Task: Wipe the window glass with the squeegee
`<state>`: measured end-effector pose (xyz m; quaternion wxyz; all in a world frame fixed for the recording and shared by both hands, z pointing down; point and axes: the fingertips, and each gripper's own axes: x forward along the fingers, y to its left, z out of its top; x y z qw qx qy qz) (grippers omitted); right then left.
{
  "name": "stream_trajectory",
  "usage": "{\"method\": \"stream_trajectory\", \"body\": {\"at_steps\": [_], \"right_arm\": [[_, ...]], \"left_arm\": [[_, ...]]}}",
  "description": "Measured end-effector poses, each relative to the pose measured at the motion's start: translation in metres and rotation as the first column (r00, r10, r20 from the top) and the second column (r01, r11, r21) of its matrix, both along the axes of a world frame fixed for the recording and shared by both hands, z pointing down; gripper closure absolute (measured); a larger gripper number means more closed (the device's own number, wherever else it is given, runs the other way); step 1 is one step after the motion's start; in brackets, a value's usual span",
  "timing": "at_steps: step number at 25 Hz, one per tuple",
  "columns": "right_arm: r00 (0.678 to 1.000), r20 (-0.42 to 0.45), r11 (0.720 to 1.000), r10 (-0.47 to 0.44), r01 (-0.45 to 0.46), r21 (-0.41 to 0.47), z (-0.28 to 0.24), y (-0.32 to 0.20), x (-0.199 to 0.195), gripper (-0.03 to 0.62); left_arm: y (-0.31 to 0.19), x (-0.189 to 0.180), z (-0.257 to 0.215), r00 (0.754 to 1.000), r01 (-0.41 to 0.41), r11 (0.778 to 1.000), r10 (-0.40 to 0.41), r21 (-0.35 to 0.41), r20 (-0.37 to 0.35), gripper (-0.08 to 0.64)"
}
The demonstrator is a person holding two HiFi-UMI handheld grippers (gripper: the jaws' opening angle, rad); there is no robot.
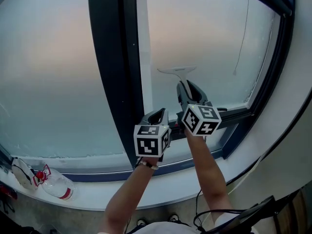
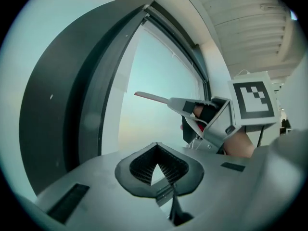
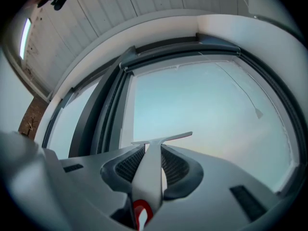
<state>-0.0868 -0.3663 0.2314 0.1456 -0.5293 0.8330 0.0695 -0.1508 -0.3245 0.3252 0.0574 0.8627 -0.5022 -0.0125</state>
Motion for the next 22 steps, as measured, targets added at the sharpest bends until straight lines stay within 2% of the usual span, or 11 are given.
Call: {"method": "stream_trajectory", "body": {"at_steps": [6, 12, 18, 22], "right_arm": [[1.0, -0.003, 0.989, 0.0, 0.0, 0.147, -0.112, 0.008, 0.017, 0.5], [0.999, 0.041, 0.977, -0.011, 0.002, 0.211, -0.181, -0.002, 0.04, 0.5], [0.996, 0.084, 0.965, -0.022, -0.001, 0.264, -0.242, -0.012, 0.057, 0.5], [0.996, 0.079, 0.95, -0.038, 0.012, 0.313, -0.281, -0.013, 0.055, 0.5]], "left_arm": [[-0.011, 0.017, -0.071, 1.0, 0.007, 0.994, -0.01, 0.11, 0.027, 0.56], [-0.016, 0.031, -0.127, 0.999, 0.019, 0.978, -0.029, 0.209, 0.041, 0.56], [-0.028, 0.032, -0.164, 0.997, 0.041, 0.965, -0.056, 0.261, 0.05, 0.56], [-0.037, 0.031, -0.181, 0.996, 0.062, 0.958, -0.076, 0.278, 0.039, 0.56]]}}
